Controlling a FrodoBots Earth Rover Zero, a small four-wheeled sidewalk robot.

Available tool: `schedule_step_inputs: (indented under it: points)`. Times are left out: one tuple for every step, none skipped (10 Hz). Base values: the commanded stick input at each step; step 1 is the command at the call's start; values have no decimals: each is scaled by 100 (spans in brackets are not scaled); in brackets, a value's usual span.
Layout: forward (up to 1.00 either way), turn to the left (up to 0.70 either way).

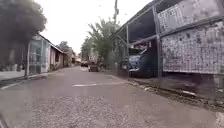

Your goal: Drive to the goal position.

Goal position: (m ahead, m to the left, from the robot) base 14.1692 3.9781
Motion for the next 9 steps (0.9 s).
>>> schedule_step_inputs:
  points:
    - [70,7]
    - [70,7]
    - [70,7]
    - [70,7]
    - [70,7]
    - [70,7]
    - [70,7]
    - [70,7]
    - [70,7]
